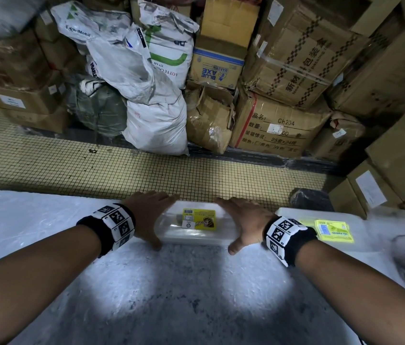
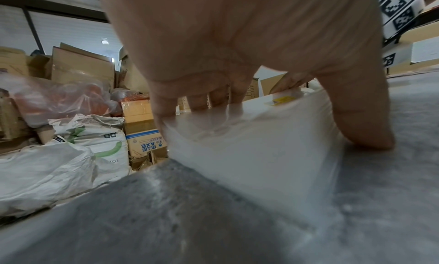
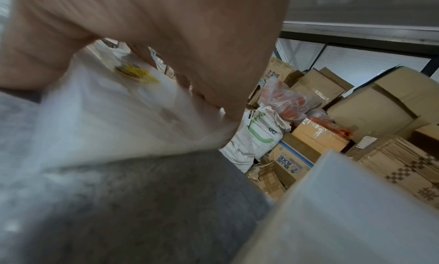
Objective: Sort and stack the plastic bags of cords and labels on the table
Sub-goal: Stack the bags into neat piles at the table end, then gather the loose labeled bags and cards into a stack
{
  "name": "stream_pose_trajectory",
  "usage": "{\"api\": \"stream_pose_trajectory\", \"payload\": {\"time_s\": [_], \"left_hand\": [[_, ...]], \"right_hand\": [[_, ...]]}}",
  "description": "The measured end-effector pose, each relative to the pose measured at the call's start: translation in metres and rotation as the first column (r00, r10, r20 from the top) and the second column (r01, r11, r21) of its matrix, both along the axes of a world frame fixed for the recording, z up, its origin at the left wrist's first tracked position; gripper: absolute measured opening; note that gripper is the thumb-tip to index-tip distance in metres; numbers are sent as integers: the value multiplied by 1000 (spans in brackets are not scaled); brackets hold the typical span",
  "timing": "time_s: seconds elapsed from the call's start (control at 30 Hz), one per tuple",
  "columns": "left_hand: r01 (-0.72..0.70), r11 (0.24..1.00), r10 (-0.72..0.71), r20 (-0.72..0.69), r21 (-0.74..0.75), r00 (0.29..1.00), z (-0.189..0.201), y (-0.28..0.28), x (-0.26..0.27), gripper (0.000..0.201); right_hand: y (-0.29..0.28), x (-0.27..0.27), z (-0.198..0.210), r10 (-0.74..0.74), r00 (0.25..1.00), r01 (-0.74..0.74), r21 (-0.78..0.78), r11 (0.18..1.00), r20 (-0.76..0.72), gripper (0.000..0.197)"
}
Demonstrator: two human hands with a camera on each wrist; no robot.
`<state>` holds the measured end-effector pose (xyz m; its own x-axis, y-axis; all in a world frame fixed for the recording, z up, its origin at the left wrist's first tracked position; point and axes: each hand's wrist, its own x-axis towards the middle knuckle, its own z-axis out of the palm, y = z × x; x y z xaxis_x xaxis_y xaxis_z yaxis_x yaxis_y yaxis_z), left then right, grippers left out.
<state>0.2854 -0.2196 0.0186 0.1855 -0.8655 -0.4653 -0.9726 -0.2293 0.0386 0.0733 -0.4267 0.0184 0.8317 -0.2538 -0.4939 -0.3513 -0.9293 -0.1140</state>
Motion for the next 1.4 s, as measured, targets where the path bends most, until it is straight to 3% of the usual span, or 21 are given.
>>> {"api": "stream_pose_trajectory", "payload": {"time_s": [0.37, 0.5, 0.6, 0.67, 0.77, 0.83, 0.9, 1.0, 1.13, 1.2, 1.27, 1.33, 1.4], "left_hand": [[1, 997, 4, 61, -75, 998, 0, 7, -1, 142], [-51, 990, 56, 34, -128, 998, 6, 15, -2, 137], [-80, 966, 87, 16, -246, 996, 14, 25, -11, 125], [-117, 917, 122, -11, -380, 992, 19, 31, -26, 119], [-113, 788, 104, -50, -605, 993, 23, 37, -58, 88], [-87, 719, 39, -85, -690, 996, 25, 34, -87, 75], [-74, 699, -48, -150, -712, 987, 24, 28, -120, 66], [-56, 735, -167, -261, -676, 951, 20, 13, -182, 67], [-4, 883, -233, -446, -469, 864, 17, -19, -290, 87], [8, 914, -232, -505, -406, 831, 7, -34, -330, 97], [80, 927, -280, -534, -366, 798, -2, -48, -384, 102], [148, 929, -319, -528, -340, 787, -5, -57, -434, 94], [198, 928, -334, -467, -316, 819, -10, -67, -478, 83]], "right_hand": [[4, -7, 4, 15, 999, -14, -29, 999, 43, 140], [14, -20, 14, -5, 987, 9, -28, 1000, 159, 140], [31, -40, 24, -144, 940, 121, 92, 988, 311, 123], [45, -60, 25, -285, 846, 210, 208, 955, 451, 104], [70, -95, 22, -467, 676, 318, 347, 882, 569, 81], [87, -124, 23, -554, 555, 369, 413, 833, 621, 66], [104, -156, 27, -634, 450, 385, 504, 773, 629, 49], [127, -214, 29, -757, 301, 467, 602, 647, 580, 47], [152, -305, 25, -817, 54, 602, 634, 485, 574, 40], [160, -337, 23, -823, 31, 678, 593, 434, 567, 43], [166, -384, 23, -836, -51, 760, 564, 322, 546, 44], [169, -428, 18, -843, -105, 836, 506, 213, 528, 42], [171, -466, 11, -883, -145, 897, 436, 72, 445, 51]]}}
